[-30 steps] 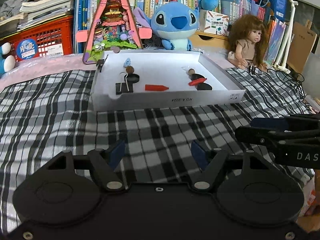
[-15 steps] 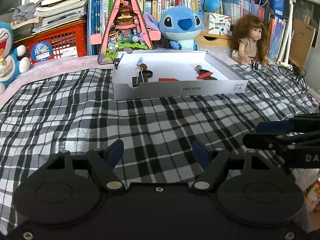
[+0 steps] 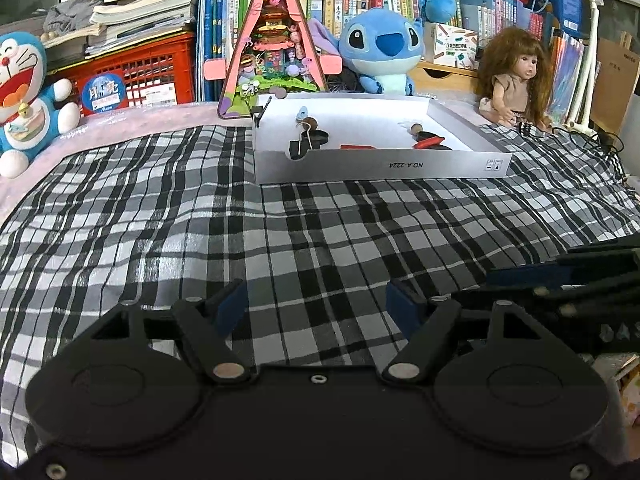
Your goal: Organize rigid objects
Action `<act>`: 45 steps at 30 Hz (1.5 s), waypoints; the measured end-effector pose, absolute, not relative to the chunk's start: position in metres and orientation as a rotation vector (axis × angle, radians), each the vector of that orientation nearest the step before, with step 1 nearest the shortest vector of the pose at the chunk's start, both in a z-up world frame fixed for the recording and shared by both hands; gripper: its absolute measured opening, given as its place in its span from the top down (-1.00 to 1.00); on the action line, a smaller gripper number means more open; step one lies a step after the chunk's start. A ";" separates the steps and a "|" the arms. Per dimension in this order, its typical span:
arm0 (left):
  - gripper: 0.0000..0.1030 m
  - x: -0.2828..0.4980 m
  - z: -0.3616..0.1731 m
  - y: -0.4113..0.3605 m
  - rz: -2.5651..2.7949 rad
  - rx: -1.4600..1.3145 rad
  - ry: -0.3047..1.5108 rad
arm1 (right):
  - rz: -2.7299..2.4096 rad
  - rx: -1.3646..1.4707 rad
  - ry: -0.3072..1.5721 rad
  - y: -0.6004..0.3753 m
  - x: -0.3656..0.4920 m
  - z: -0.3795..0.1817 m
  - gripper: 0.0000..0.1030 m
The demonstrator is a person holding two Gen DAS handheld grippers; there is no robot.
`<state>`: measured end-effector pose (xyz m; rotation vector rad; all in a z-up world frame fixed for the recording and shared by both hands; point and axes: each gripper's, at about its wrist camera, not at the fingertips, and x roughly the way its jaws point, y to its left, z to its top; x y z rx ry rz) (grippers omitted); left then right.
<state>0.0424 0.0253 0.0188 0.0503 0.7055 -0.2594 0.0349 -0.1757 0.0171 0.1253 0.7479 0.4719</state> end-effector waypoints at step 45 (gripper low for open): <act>0.30 0.045 0.034 -0.042 -0.298 0.001 0.661 | 0.187 0.017 0.553 -0.223 0.011 0.026 0.27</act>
